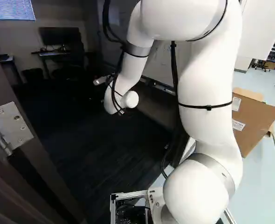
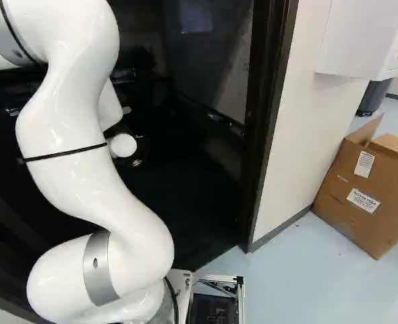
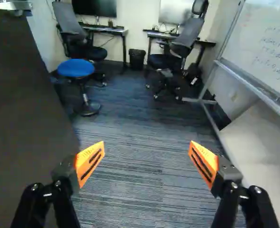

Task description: Open the door and move inside

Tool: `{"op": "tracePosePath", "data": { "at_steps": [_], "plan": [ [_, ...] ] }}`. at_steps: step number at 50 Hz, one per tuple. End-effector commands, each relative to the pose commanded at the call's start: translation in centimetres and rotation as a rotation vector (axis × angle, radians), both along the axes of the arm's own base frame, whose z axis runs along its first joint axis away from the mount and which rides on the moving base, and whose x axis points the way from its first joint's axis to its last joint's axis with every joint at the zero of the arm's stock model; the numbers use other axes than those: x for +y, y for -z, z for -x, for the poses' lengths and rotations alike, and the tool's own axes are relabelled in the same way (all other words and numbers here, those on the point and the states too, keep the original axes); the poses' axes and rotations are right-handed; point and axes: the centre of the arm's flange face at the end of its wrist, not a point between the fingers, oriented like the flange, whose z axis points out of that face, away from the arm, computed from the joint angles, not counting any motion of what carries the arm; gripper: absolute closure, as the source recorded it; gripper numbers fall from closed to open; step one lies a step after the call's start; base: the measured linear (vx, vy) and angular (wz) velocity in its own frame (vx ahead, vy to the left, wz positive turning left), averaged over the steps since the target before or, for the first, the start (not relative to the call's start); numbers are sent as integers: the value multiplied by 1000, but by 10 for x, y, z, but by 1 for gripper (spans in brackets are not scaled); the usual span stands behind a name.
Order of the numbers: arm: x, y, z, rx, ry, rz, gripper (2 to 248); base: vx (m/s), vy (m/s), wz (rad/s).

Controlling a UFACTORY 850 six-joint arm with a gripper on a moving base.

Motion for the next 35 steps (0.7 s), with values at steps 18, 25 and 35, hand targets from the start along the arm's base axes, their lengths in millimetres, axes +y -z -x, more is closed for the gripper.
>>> {"op": "tracePosePath", "data": {
  "at_steps": [18,25,35],
  "plan": [
    [-29,-1,-3,7,64,-1,3,0,0,0],
    [-41,-1,-4,9,89,-2,3,0,0,0],
    [-56,-2,-5,11,119,-1,3,0,0,0]
  ]
}}
